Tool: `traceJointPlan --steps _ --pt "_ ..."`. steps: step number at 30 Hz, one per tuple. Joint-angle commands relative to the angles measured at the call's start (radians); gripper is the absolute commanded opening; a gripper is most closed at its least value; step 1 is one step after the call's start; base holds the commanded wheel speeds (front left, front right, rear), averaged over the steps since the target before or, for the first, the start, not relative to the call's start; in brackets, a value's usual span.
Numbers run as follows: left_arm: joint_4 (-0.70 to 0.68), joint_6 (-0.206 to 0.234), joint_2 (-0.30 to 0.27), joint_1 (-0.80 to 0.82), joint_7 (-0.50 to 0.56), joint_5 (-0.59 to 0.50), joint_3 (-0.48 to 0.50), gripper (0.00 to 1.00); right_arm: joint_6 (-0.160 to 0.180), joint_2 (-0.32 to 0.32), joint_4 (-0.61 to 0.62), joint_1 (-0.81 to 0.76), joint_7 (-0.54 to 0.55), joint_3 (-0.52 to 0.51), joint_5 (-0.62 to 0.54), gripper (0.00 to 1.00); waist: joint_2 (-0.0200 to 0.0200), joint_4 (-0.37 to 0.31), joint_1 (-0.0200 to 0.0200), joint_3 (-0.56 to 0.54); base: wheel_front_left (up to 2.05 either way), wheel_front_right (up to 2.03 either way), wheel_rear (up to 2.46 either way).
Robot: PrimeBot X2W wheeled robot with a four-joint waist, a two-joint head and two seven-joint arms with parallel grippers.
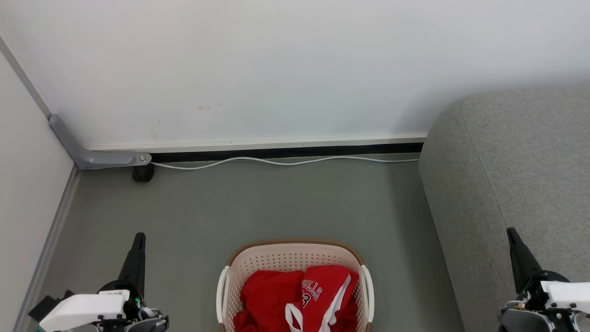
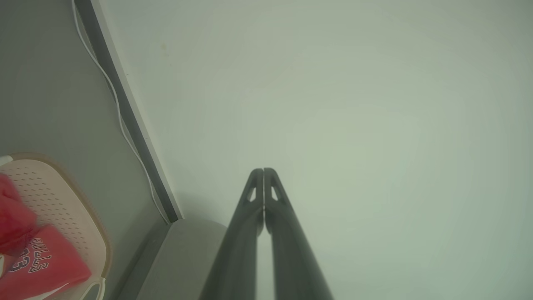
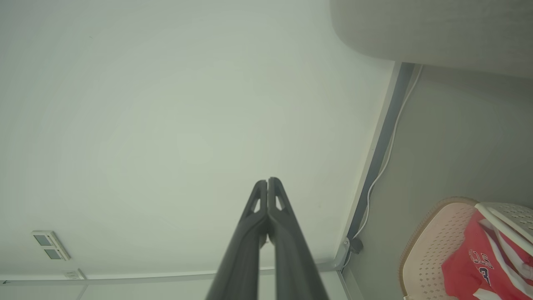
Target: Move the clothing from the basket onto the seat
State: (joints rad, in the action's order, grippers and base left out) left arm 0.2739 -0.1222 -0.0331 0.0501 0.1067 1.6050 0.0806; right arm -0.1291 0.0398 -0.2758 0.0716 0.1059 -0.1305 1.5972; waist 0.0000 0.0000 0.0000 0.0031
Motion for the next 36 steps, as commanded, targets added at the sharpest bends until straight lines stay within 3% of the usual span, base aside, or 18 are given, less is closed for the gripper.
traceJointPlan --steps 1,36 --pt "-0.029 -0.008 -0.017 0.058 0.006 0.004 0.033 0.0 -0.002 0.01 0.031 0.036 0.007 0.017 0.012 0.0 0.0 0.0 0.0 0.0 0.0 0.0 0.0" --pt "-0.029 -0.008 -0.017 0.058 0.006 0.004 0.033 0.0 -0.002 0.01 0.031 0.036 0.007 0.017 0.012 0.0 0.0 0.0 0.0 0.0 0.0 0.0 0.0"
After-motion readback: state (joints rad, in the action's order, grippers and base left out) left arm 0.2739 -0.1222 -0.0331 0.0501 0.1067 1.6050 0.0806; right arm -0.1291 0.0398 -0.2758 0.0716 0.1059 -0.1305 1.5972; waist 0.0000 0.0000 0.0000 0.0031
